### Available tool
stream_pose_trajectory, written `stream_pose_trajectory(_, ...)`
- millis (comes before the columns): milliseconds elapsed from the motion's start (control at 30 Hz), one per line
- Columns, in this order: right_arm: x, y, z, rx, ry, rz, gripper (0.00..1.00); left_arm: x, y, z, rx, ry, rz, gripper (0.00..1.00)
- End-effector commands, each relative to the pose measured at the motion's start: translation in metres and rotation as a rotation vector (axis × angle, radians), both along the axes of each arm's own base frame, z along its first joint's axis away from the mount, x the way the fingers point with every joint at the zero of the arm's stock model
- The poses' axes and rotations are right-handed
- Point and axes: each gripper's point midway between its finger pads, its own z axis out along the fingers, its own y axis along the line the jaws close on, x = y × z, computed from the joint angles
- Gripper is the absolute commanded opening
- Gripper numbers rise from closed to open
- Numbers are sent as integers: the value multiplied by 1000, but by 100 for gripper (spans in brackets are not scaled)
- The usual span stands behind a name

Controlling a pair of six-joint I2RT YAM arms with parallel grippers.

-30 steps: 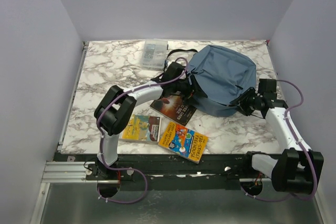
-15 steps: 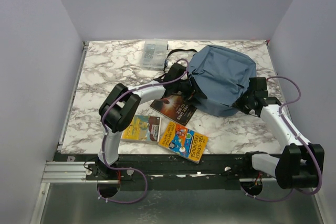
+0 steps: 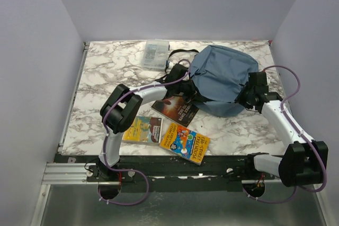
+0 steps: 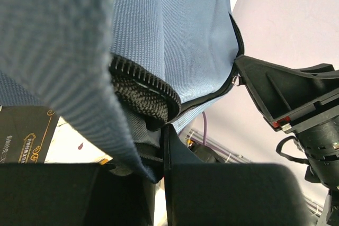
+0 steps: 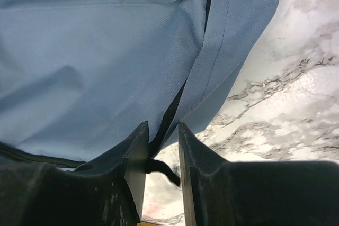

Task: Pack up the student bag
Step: Unzip the student bag at the center of the board.

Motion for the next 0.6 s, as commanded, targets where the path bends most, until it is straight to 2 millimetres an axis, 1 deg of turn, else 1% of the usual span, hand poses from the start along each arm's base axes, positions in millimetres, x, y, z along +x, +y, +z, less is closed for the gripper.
stream_pose_trajectory(0, 6, 4, 4, -34, -3, 60, 33, 11, -4, 7, -17, -43, 0, 7)
stream_pose_trajectory(133, 8, 7, 11, -68, -17, 76, 35, 10, -4, 5, -14, -39, -2, 5)
stream_pose_trajectory(400, 8, 7, 15, -178, -10, 83, 32, 9, -4, 5, -16, -36, -9, 1)
stream_pose_trajectory(567, 6, 6, 21, -217, 9, 90, 36, 7, -4, 3, -15, -30, -11, 1)
